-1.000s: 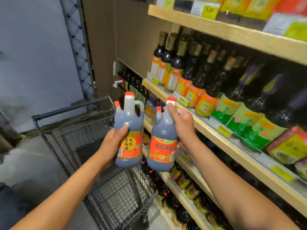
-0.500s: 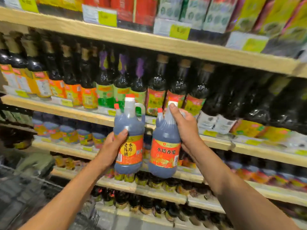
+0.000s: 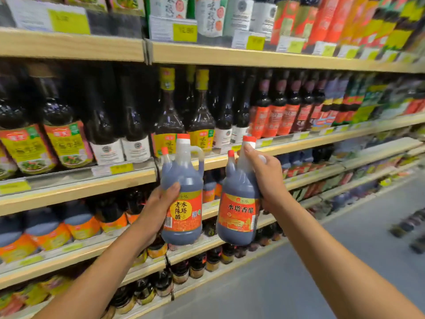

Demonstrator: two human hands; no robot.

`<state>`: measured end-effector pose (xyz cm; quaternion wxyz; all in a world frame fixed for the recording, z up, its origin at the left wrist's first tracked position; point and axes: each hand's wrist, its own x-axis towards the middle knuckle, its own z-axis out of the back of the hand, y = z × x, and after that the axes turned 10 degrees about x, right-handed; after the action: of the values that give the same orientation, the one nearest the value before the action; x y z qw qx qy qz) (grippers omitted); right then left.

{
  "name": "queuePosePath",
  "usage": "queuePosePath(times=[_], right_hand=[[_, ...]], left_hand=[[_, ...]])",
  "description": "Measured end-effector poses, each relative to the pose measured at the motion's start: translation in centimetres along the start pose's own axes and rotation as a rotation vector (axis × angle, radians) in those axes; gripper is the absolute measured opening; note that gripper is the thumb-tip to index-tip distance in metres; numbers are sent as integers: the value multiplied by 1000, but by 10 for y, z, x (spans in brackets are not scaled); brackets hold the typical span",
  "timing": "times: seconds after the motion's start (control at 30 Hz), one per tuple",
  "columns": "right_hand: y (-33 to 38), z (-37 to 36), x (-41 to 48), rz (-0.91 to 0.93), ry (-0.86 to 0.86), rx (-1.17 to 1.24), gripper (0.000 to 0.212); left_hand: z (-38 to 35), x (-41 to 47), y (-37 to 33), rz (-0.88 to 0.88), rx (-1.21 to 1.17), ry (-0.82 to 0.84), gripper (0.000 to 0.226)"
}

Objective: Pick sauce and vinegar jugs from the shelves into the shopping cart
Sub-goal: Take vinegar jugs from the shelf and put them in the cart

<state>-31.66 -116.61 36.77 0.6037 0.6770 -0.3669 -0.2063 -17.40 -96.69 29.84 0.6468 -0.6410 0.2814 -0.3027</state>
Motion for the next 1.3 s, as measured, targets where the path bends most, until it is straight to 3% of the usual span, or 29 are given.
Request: queuePosePath(times=[0.13, 0.5, 0.9, 1.07, 1.3], right_hand=[[21, 86, -8, 43, -181, -15, 41], [49, 261, -55, 82, -712, -34, 39], [58, 355, -78, 134, -1233, -180, 46], [61, 379, -86, 103, -1373, -191, 39], [64, 440, -87, 115, -1505, -200, 53]], left_hand=[[-83, 29, 4, 27, -9, 152, 113], [-277, 84, 7, 46, -94, 571, 99], [-433, 164, 21, 118, -76, 1041, 106], [-482, 174, 20, 120, -101, 1164, 104], [-558, 190, 27, 154, -62, 1281, 116]])
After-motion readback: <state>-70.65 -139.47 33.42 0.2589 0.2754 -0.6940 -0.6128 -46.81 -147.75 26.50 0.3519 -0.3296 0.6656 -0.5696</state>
